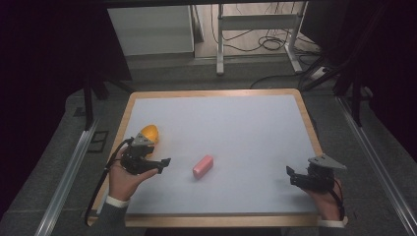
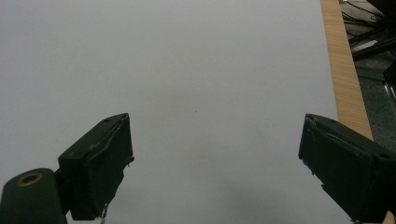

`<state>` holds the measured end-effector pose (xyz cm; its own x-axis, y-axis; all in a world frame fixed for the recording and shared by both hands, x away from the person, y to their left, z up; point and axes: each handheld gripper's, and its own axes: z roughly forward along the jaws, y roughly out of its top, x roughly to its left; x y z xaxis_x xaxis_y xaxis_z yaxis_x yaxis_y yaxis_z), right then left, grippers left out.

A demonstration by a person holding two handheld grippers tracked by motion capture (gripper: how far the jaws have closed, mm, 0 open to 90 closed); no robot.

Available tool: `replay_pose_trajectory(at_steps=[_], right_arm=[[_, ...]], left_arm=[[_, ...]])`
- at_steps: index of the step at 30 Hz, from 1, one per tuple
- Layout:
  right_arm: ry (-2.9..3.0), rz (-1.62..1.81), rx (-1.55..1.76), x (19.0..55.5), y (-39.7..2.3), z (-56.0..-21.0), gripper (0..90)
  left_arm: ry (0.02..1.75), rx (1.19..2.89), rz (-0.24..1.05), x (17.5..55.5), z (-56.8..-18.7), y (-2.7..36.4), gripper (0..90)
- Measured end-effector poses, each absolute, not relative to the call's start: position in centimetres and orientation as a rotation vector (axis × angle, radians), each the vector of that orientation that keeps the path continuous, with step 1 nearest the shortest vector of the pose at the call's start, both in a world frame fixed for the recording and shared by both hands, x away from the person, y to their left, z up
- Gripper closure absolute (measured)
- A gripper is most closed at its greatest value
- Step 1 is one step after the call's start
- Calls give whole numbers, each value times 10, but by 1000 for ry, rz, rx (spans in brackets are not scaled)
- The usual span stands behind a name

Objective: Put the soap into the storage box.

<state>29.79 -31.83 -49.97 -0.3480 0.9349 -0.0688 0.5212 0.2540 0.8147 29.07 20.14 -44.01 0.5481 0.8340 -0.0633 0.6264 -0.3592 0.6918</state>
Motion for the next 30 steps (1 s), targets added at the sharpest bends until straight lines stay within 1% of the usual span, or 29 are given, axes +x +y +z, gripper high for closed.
replay_pose_trajectory(at_steps=[16, 30], right_arm=[[1969, 955, 1320, 297, -321, -500, 96], [1972, 948, 1324, 298, -322, -501, 96]], left_arm=[[1108, 2157, 362, 300, -429, 177, 244], [1081, 2199, 341, 309, -429, 160, 247]])
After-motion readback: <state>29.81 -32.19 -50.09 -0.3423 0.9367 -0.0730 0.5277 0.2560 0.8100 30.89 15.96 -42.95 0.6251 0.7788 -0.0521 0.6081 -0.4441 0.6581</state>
